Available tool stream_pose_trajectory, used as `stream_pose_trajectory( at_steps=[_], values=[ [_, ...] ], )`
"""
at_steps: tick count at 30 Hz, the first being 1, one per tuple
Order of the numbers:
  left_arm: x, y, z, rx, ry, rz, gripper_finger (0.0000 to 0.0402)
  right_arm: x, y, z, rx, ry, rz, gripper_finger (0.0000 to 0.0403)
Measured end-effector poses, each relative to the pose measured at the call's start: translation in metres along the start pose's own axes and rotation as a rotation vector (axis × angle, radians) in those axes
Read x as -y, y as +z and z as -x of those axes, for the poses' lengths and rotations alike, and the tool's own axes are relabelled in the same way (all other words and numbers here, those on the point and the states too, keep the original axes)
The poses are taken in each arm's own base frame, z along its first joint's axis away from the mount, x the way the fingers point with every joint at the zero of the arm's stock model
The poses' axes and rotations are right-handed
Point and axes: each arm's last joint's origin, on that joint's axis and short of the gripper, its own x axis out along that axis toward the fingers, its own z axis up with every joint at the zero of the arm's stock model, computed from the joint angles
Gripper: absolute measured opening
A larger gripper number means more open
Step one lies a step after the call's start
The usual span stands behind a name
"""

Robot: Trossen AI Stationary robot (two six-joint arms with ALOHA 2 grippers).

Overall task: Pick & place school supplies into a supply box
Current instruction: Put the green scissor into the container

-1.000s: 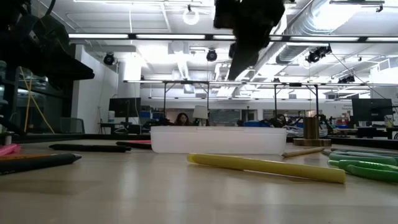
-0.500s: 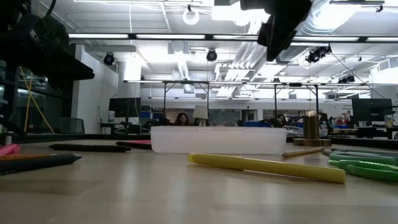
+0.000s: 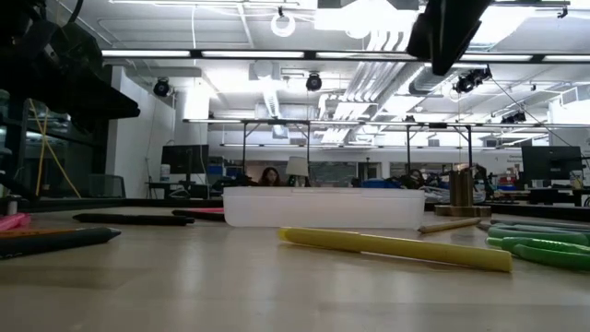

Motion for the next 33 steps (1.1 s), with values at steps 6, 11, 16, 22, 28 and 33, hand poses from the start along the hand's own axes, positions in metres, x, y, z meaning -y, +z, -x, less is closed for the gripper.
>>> stream_pose_trajectory(
  at_steps=[6, 11, 16, 22, 28, 33],
  values=[
    [0.000, 0.000, 0.000, -0.005, -0.014, 0.001, 0.0111, -0.013, -0.009, -0.001, -0.026, 0.006, -0.056, 0.0094],
    [0.000, 0.000, 0.000, -0.006, -0.016, 0.001, 0.0111, -0.019, -0.017, -0.001, -0.063, -0.008, -0.170, 0.0094],
    [0.000, 0.000, 0.000, -0.006, -0.016, 0.001, 0.0111, -0.022, -0.020, -0.002, -0.072, -0.014, -0.336, 0.0094],
    [0.000, 0.000, 0.000, -0.006, -0.016, 0.001, 0.0111, -0.022, -0.020, -0.002, -0.072, -0.026, -0.587, 0.0094],
    [0.000, 0.000, 0.000, -0.007, -0.017, 0.001, 0.0111, -0.021, -0.022, -0.002, -0.078, -0.054, -0.784, 0.0094],
    [0.000, 0.000, 0.000, -0.009, -0.017, 0.000, 0.0111, -0.018, -0.024, -0.001, -0.073, -0.102, -0.930, 0.0094]
  ],
)
